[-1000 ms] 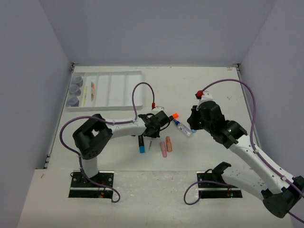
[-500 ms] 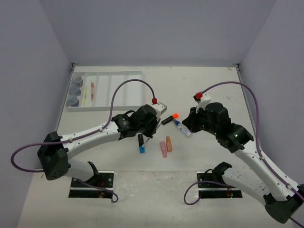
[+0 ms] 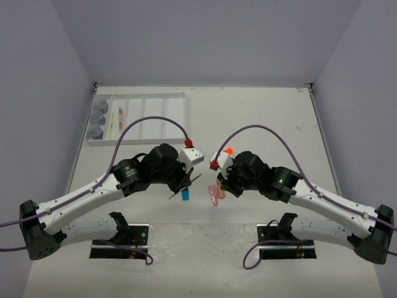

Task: Sort the stationery into containers
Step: Close the pen cap on the pen.

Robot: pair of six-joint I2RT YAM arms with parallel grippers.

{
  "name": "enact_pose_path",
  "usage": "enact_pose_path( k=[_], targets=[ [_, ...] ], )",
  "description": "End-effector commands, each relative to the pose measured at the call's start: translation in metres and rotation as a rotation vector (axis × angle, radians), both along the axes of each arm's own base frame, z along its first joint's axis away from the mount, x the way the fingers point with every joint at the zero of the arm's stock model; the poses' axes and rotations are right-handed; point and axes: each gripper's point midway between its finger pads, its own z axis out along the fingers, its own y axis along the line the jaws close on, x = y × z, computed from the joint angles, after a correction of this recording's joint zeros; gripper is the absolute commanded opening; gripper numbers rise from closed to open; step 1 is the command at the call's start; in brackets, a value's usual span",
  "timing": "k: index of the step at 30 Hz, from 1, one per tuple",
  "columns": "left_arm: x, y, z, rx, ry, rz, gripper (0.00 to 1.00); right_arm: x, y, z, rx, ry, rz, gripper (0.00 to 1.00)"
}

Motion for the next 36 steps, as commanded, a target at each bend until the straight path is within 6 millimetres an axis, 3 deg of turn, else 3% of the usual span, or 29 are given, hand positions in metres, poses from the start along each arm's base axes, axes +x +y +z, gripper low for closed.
enact_pose_path(
  k=[1, 5, 11, 13, 16, 17, 20, 22, 26, 29, 36],
  targets=[
    [-0.045, -0.018, 0.013, -0.121, 0.098, -0.270, 0.00, -0.006, 0.000, 0.023, 0.020, -0.297, 0.287, 0.00],
    [-0.072, -0.026, 0.023, -0.214, 0.177, -0.393, 0.00, -0.023, 0.001, 0.045, 0.104, -0.432, 0.464, 0.00],
    [-0.102, -0.034, 0.072, -0.441, 0.242, -0.487, 0.00, -0.021, 0.000, 0.047, 0.071, -0.577, 0.506, 0.00],
    [-0.105, -0.040, 0.086, -0.520, 0.298, -0.445, 0.00, -0.016, 0.003, 0.052, 0.062, -0.669, 0.505, 0.00],
    [-0.110, -0.047, 0.087, -0.518, 0.462, -0.401, 0.00, 0.002, 0.002, 0.074, 0.042, -0.861, 0.421, 0.00],
    [-0.112, -0.049, 0.087, -0.515, 0.507, -0.396, 0.00, 0.001, 0.001, 0.069, 0.021, -0.893, 0.443, 0.00],
    [-0.115, -0.055, 0.090, -0.528, 0.603, -0.385, 0.00, -0.001, 0.003, 0.078, 0.011, -1.025, 0.495, 0.00],
    [-0.114, -0.057, 0.098, -0.561, 0.642, -0.338, 0.00, 0.002, 0.003, 0.097, 0.072, -1.121, 0.451, 0.00],
    [-0.106, -0.055, 0.107, -0.613, 0.656, -0.254, 0.00, -0.002, -0.010, 0.113, 0.102, -1.236, 0.450, 0.00],
    [-0.105, -0.052, 0.105, -0.626, 0.715, -0.218, 0.00, -0.016, -0.015, 0.127, 0.154, -1.308, 0.511, 0.00],
    [-0.109, -0.052, 0.119, -0.694, 0.797, -0.229, 0.00, -0.030, -0.011, 0.128, 0.167, -1.317, 0.617, 0.00]
  ],
)
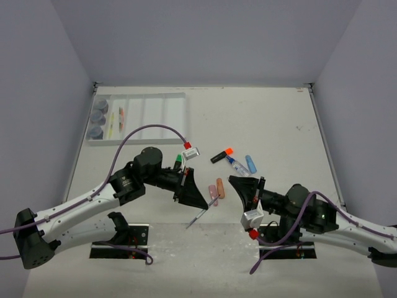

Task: Sort the stationery into containers
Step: Close the pen cap on the pen.

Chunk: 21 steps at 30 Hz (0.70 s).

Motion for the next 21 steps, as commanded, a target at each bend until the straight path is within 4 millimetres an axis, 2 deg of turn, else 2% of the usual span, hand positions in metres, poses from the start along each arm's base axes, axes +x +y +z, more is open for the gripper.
enact_pose_path(
  k=[1, 3, 7, 14, 21],
  targets=[
    [-0.006, 0.002, 0.030, -0.108, 0.058, -0.024, 0.00, -0.009, 0.004, 0.016, -0.005, -0.080, 0.060, 0.00],
    [-0.009, 0.004, 0.035, -0.130, 0.117, -0.025, 0.00, -0.016, 0.004, 0.021, -0.005, -0.104, 0.102, 0.00],
    [-0.010, 0.005, 0.044, -0.148, 0.129, -0.021, 0.00, -0.021, 0.005, 0.029, -0.005, -0.130, 0.132, 0.00],
    [-0.008, 0.004, 0.031, -0.128, 0.270, 0.011, 0.00, -0.030, 0.006, 0.044, 0.017, -0.212, 0.185, 0.00],
    [-0.003, 0.004, 0.047, -0.196, 0.302, 0.044, 0.00, -0.040, 0.012, 0.048, 0.024, -0.262, 0.249, 0.00]
  ],
)
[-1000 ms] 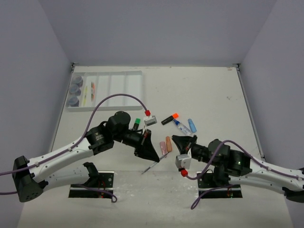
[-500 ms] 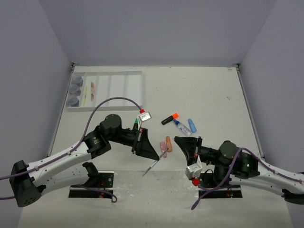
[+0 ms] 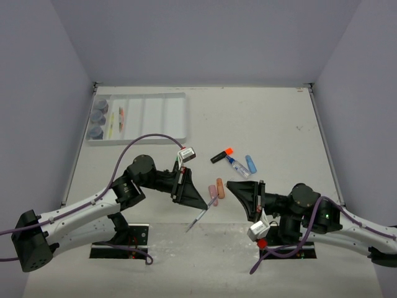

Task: Sort the stationery into containers
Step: Close the pen cap on the pen.

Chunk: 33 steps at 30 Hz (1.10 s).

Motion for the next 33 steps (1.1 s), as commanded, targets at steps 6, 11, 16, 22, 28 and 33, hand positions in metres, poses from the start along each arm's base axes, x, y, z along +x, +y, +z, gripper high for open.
enact_pose_path(
  k=[6, 11, 16, 22, 28, 33],
  targets=[
    [0.006, 0.001, 0.027, -0.080, 0.023, 0.049, 0.00, -0.021, 0.007, 0.028, 0.056, -0.090, 0.123, 0.00],
    [0.007, 0.001, 0.020, -0.066, 0.063, 0.057, 0.00, -0.020, 0.011, 0.027, 0.040, -0.094, 0.124, 0.00],
    [0.008, 0.001, 0.020, -0.065, 0.067, 0.068, 0.00, -0.017, 0.011, 0.028, 0.045, -0.101, 0.109, 0.00],
    [0.010, 0.000, 0.014, -0.048, 0.070, 0.080, 0.00, -0.013, 0.010, 0.028, 0.047, -0.100, 0.085, 0.00],
    [0.011, 0.001, 0.008, -0.044, 0.075, 0.094, 0.00, -0.008, 0.011, 0.027, 0.044, -0.094, 0.060, 0.00],
    [0.012, 0.000, 0.006, -0.043, 0.074, 0.099, 0.00, -0.007, 0.012, 0.026, 0.033, -0.074, 0.056, 0.00]
  ],
)
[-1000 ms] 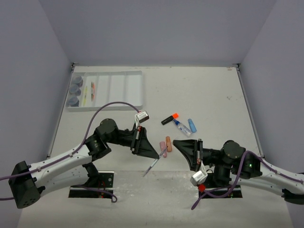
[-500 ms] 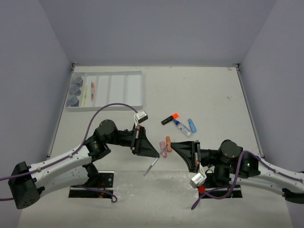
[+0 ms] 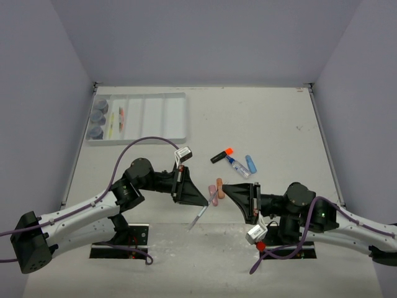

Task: Sort the stationery into containers
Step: Close the pen cap on the pen.

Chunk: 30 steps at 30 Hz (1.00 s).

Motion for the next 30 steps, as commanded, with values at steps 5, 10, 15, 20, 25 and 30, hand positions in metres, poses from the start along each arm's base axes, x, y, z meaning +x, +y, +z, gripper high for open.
enact_pose_path(
  k=[5, 10, 15, 20, 25, 30],
  targets=[
    [0.0025, 0.0001, 0.0046, -0.030, -0.019, 0.014, 0.00, 0.0012, -0.0007, 0.0268, 0.061, -0.012, -0.009, 0.00],
    [0.0022, -0.0008, 0.0004, -0.032, -0.009, 0.009, 0.00, 0.0018, -0.0010, 0.0264, 0.062, -0.005, -0.014, 0.00],
    [0.0036, -0.0018, 0.0047, -0.039, -0.030, 0.011, 0.00, 0.0023, 0.0006, 0.0252, 0.059, 0.003, -0.015, 0.00],
    [0.0040, -0.0026, 0.0042, -0.036, -0.030, 0.013, 0.00, 0.0042, 0.0012, 0.0235, 0.051, 0.010, -0.024, 0.00],
    [0.0047, -0.0034, 0.0034, -0.035, -0.030, 0.013, 0.00, 0.0031, 0.0005, 0.0249, 0.056, 0.010, -0.020, 0.00],
    [0.0056, -0.0048, 0.0020, -0.032, -0.029, 0.012, 0.00, 0.0011, 0.0016, 0.0258, 0.058, 0.010, -0.007, 0.00]
  ],
)
